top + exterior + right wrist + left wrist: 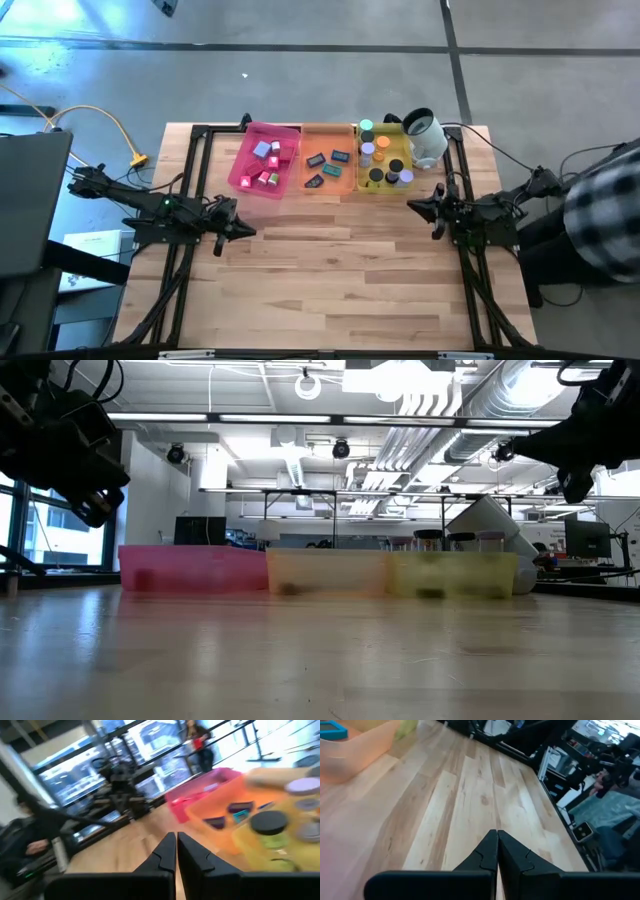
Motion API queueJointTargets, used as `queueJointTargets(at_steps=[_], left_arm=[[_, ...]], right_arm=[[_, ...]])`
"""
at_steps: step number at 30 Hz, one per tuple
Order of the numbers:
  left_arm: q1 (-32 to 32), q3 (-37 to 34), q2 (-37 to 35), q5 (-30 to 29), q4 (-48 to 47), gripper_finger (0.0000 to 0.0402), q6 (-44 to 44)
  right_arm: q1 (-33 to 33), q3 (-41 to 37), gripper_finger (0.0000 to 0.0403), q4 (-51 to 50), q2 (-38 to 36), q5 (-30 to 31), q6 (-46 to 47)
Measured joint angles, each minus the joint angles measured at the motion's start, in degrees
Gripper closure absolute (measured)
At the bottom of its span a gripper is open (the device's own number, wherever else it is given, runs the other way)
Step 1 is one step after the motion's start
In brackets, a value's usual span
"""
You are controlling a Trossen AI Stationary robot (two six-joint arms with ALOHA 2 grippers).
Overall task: Pick & Place Office items
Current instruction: Return to Home Position
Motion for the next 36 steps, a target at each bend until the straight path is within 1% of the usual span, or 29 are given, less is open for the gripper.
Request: queueJointTargets(at_steps=[4, 8, 15, 36], left_arm=[[1.6, 0.0, 0.0, -0.2, 0.0, 0.0401, -0.1], [3.8, 0.0, 0.0, -0.3, 0.0, 0.0401, 0.9], [6.5, -0.1, 0.0, -0.3, 0.0, 0.0401, 0.9], [6.7, -0.1, 0.0, 0.1, 1.0, 0.0401, 0.2]], right_arm=[[0.0, 0.0, 0.0398, -0.3, 0.0, 4.2, -4.6], [0.0, 0.0, 0.0398, -0.4, 0.0, 5.3, -8.9], [0.0, -0.1, 0.0398, -0.5, 0.0, 4.7, -8.6], [0.0, -0.1, 0.0398, -0.4, 0.1, 4.6, -8.6]])
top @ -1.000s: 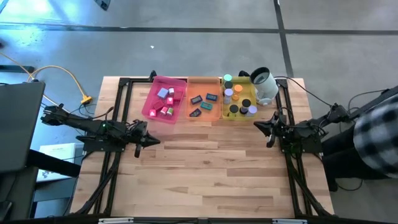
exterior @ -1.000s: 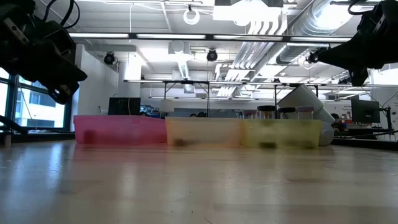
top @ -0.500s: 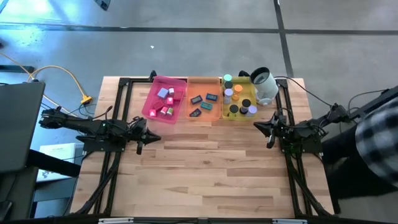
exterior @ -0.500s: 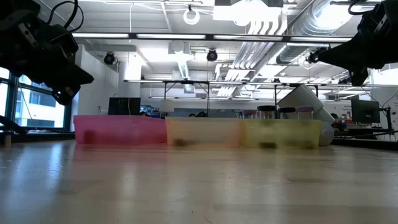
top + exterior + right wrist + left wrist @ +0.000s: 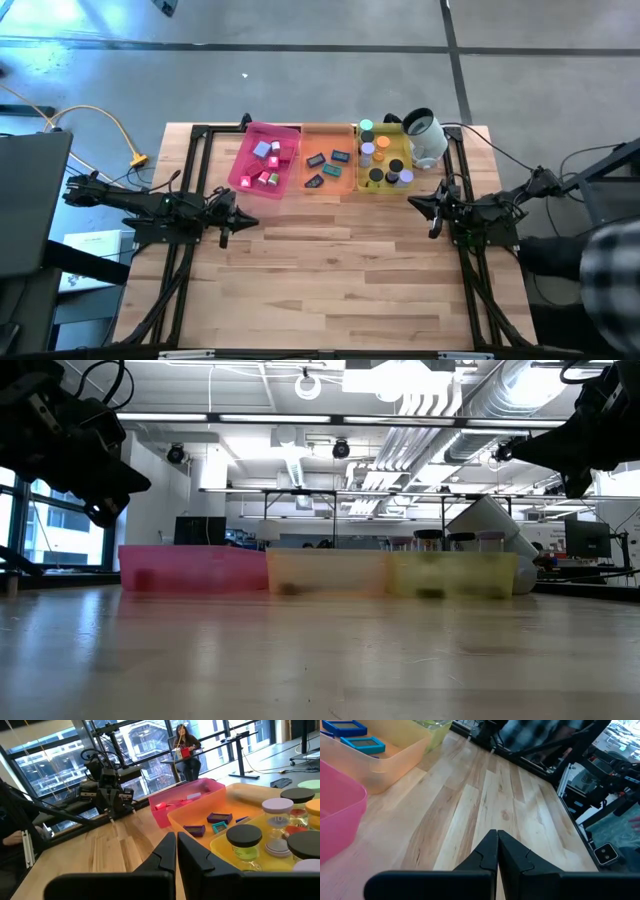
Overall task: Pick & Place Office items
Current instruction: Return to Home Position
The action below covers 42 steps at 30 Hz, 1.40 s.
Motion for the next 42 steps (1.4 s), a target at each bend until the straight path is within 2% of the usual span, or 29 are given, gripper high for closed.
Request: queueJointTargets(at_steps=[6, 19, 30, 34, 42], left_arm=[[-0.2, 0.0, 0.0, 0.0, 0.2, 0.0401, 0.0], [-4.7, 0.0, 0.0, -0.2, 0.2, 0.0401, 0.0], [-3.3, 0.0, -0.2, -0.2, 0.2, 0.0401, 0.0], [-3.3, 0.0, -2.6, -0.2, 0.1, 0.0401, 0.0], [-2.2, 0.0, -11.9, -0.2, 0.2, 0.0401, 0.0]], right_arm=[[0.0, 0.0, 0.0398, 0.0, 0.0, 0.0, 0.0], [0.0, 0.0, 0.0398, 0.0, 0.0, 0.0, 0.0], [0.0, 0.0, 0.0398, 0.0, 0.0, 0.0, 0.0], [0.0, 0.0, 0.0398, 0.0, 0.0, 0.0, 0.0], [0.0, 0.0, 0.0398, 0.0, 0.0, 0.0, 0.0]])
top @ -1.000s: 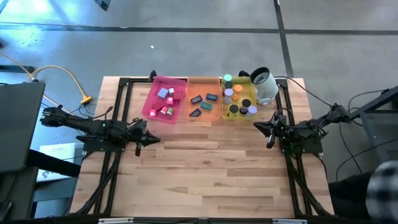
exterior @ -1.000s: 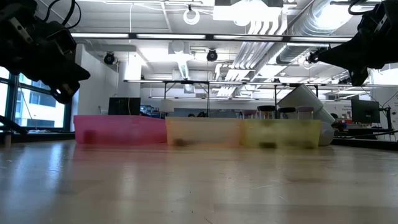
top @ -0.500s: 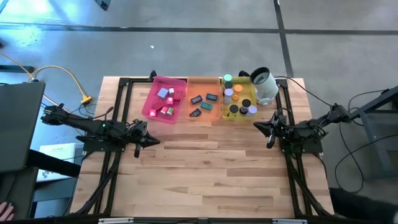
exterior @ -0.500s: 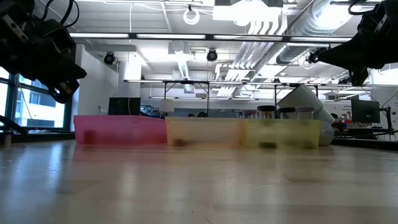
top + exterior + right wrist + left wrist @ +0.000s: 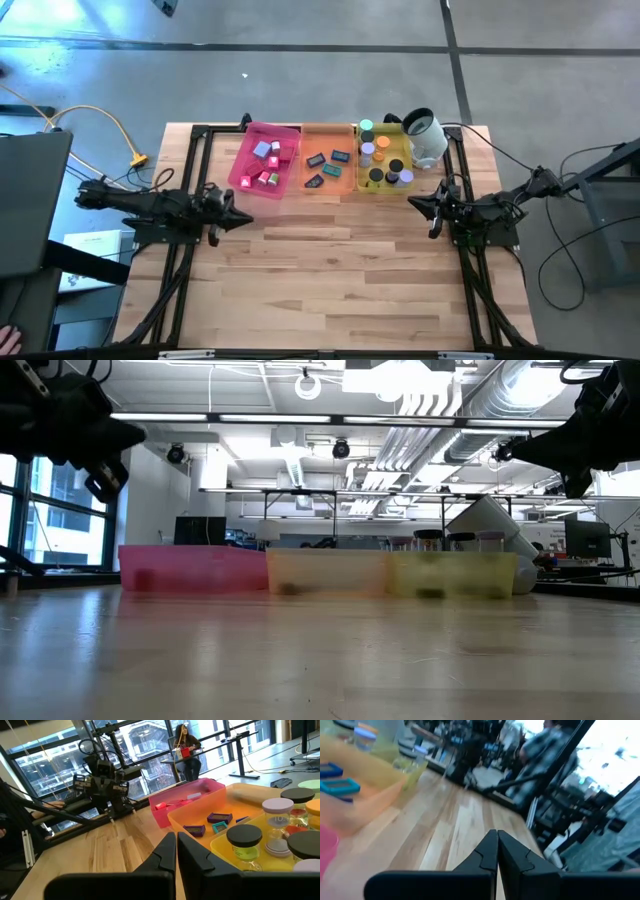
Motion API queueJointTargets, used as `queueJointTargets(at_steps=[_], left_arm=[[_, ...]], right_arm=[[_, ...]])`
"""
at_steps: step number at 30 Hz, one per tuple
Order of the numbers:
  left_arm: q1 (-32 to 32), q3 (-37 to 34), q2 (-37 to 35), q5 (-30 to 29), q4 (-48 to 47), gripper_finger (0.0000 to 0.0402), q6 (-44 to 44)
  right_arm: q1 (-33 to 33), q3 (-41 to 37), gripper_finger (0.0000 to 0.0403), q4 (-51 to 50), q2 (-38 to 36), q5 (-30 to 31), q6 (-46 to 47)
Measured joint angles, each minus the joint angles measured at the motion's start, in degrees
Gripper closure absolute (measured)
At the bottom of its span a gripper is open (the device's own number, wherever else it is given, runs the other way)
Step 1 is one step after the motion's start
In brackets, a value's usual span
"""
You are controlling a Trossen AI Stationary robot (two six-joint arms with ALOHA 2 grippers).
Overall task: Pick & Place Office items
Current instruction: Return to Home Position
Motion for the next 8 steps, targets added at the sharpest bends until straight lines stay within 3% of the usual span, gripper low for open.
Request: queueJointTargets(at_steps=[8], left_arm=[[0.2, 0.0, -2.6, 0.0, 1.9, 0.0401, 0.0]], right_arm=[[0.0, 0.0, 0.0398, 0.0, 0.0, 0.0, 0.0]])
